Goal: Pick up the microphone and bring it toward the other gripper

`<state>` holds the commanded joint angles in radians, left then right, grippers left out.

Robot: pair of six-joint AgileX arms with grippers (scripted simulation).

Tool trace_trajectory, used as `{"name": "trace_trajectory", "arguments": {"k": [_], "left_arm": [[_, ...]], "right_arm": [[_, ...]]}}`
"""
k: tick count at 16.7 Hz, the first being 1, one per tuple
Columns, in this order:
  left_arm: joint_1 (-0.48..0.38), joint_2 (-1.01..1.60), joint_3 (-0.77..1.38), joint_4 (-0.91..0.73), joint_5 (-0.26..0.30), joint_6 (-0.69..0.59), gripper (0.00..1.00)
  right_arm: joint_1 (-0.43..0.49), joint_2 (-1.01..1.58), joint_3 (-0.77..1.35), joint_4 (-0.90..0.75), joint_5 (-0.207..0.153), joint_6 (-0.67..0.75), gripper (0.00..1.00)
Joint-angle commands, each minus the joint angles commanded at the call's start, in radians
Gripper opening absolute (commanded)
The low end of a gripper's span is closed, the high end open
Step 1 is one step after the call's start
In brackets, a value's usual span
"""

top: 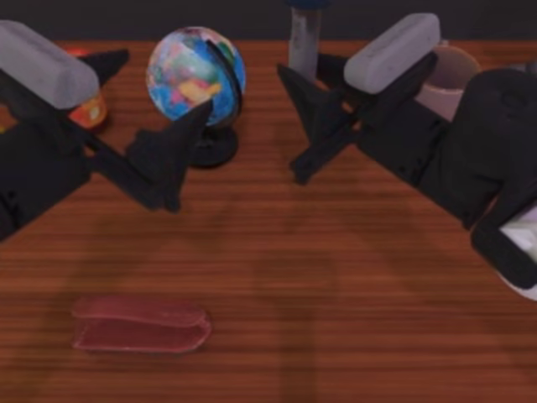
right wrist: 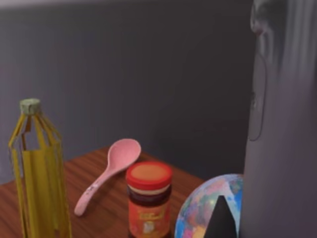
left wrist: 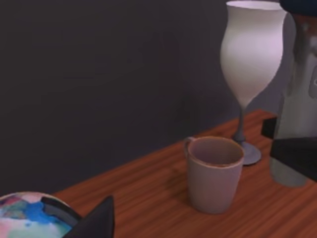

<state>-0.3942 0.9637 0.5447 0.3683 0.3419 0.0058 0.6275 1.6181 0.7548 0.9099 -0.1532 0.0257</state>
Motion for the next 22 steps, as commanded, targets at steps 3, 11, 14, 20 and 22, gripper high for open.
{"name": "trace_trajectory", "arguments": {"k": [3, 11, 14, 20, 22], "left_arm": [[-0.055, 0.127, 0.081, 0.057, 0.048, 0.004, 1.0], [-0.074, 0.176, 0.115, 0.081, 0.064, 0.006, 1.0], [-0.101, 0.248, 0.173, 0.104, 0.043, 0.005, 1.0], [-0.185, 0.535, 0.372, 0.18, -0.036, 0.005, 1.0], [-0.2, 0.574, 0.405, 0.192, -0.051, 0.004, 1.0]], "right_arm": [[0.0, 0.0, 0.0, 0.0, 0.0, 0.0, 0.0], [0.0, 0.0, 0.0, 0.0, 0.0, 0.0, 0.0], [0.0, 0.0, 0.0, 0.0, 0.0, 0.0, 0.0], [0.0, 0.0, 0.0, 0.0, 0.0, 0.0, 0.0], [0.0, 0.0, 0.0, 0.0, 0.0, 0.0, 0.0]]}}
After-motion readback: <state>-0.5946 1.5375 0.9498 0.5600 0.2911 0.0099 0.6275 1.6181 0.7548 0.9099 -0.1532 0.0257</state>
